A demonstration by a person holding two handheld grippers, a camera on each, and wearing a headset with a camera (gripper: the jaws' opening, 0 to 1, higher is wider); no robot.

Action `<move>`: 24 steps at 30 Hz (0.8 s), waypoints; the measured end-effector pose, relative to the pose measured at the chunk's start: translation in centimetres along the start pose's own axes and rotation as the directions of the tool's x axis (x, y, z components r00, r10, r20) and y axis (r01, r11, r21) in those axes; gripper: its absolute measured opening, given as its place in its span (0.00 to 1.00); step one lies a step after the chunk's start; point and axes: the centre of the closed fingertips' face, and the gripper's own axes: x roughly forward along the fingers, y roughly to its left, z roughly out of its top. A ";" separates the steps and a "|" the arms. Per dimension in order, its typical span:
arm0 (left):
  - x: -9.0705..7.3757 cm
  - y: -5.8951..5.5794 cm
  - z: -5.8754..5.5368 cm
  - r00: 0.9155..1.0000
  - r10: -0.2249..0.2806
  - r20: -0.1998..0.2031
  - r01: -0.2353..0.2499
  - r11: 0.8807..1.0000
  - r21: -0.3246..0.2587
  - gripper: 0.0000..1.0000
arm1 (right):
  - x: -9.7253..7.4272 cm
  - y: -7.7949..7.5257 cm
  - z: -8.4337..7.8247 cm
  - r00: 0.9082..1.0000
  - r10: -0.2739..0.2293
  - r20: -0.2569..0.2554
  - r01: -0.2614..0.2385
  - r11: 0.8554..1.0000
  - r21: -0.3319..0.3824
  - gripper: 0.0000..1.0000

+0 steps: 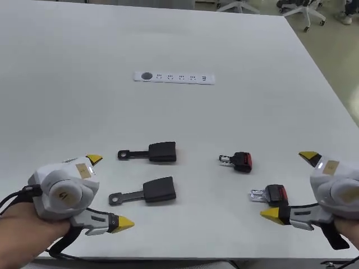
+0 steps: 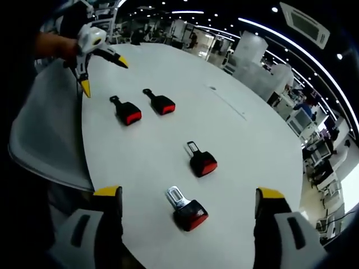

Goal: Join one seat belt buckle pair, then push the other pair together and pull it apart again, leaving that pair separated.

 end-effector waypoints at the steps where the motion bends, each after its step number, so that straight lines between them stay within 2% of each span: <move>1: 0.1 0.0 0.1 1.000 -0.002 0.001 0.002 1.000 -0.002 1.00 | 0.0 0.0 0.0 1.000 0.001 -0.001 -0.001 1.000 -0.002 1.00; 3: 0.2 0.1 0.3 1.000 0.005 0.003 -0.005 1.000 0.009 1.00 | 0.0 0.2 -0.1 1.000 0.014 -0.012 -0.014 1.000 -0.002 0.97; 5: 0.5 0.2 0.6 1.000 0.002 0.010 -0.003 1.000 0.009 0.99 | 0.0 0.1 -0.5 0.999 0.023 -0.043 -0.024 0.999 -0.024 0.84; 6: 0.6 0.2 0.7 1.000 0.000 0.010 0.000 1.000 0.009 0.98 | 0.0 0.0 -0.6 0.999 0.026 -0.046 -0.027 0.999 -0.028 0.81; 8: 1.0 -0.1 1.0 1.000 -0.018 0.011 0.018 1.000 0.017 0.89 | 0.1 -0.1 -0.8 0.997 0.042 -0.057 -0.043 0.999 -0.017 0.75; 9: 1.2 -0.2 1.2 1.000 -0.030 0.011 0.029 0.999 0.019 0.81 | 0.2 0.0 -0.7 0.997 0.058 -0.054 -0.058 0.998 -0.006 0.71; 10: 1.4 -0.3 1.4 0.999 -0.039 0.009 0.039 0.999 0.016 0.72 | 0.3 -0.2 -0.7 0.997 0.050 -0.053 -0.050 0.999 -0.001 0.70; 11: 1.7 -0.4 1.6 0.999 -0.046 0.012 0.046 0.999 0.013 0.70 | 0.4 -0.6 -0.5 0.998 0.038 -0.039 -0.039 0.999 -0.020 0.69; 12: 2.0 -0.5 1.8 0.999 -0.050 0.015 0.050 0.999 0.014 0.71 | 0.6 -0.1 -0.4 0.996 0.078 -0.030 -0.079 0.996 -0.046 0.66; 14: 2.8 -0.9 2.1 0.998 -0.067 0.006 0.067 0.997 0.043 0.70 | 0.9 -0.3 -0.6 0.996 0.072 -0.044 -0.075 0.995 -0.072 0.63; 15: 3.1 -1.1 2.4 0.997 -0.082 0.012 0.081 0.994 0.069 0.67 | 1.1 0.2 -0.7 0.993 0.103 -0.053 -0.108 0.989 -0.099 0.60; 17: 3.5 -1.3 3.1 0.995 -0.095 0.029 0.091 0.988 0.127 0.64 | 1.7 0.3 -1.3 0.989 0.117 -0.088 -0.128 0.983 -0.130 0.59; 18: 3.9 -1.4 3.1 0.995 -0.098 0.023 0.093 0.984 0.154 0.63 | 1.9 0.5 -1.6 0.985 0.136 -0.104 -0.150 0.979 -0.137 0.59; 20: 4.8 -1.8 2.7 0.993 -0.115 -0.005 0.115 0.981 0.159 0.59 | 2.5 0.5 -2.3 0.979 0.149 -0.139 -0.174 0.967 -0.186 0.58; 21: 5.1 -2.0 2.4 0.992 -0.128 -0.024 0.130 0.979 0.160 0.57 | 2.7 0.6 -2.6 0.975 0.166 -0.150 -0.195 0.960 -0.200 0.54; 22: 5.6 -2.2 2.3 0.990 -0.139 -0.025 0.141 0.978 0.155 0.56 | 2.8 0.5 -2.9 0.971 0.183 -0.156 -0.214 0.954 -0.212 0.50; 23: 6.0 -2.3 2.2 0.989 -0.146 -0.037 0.150 0.977 0.152 0.54 | 2.9 0.3 -3.0 0.970 0.186 -0.157 -0.219 0.949 -0.228 0.49; 24: 6.4 -2.6 1.8 0.985 -0.162 -0.060 0.170 0.974 0.147 0.52 | 3.1 0.0 -3.3 0.966 0.199 -0.165 -0.238 0.936 -0.261 0.49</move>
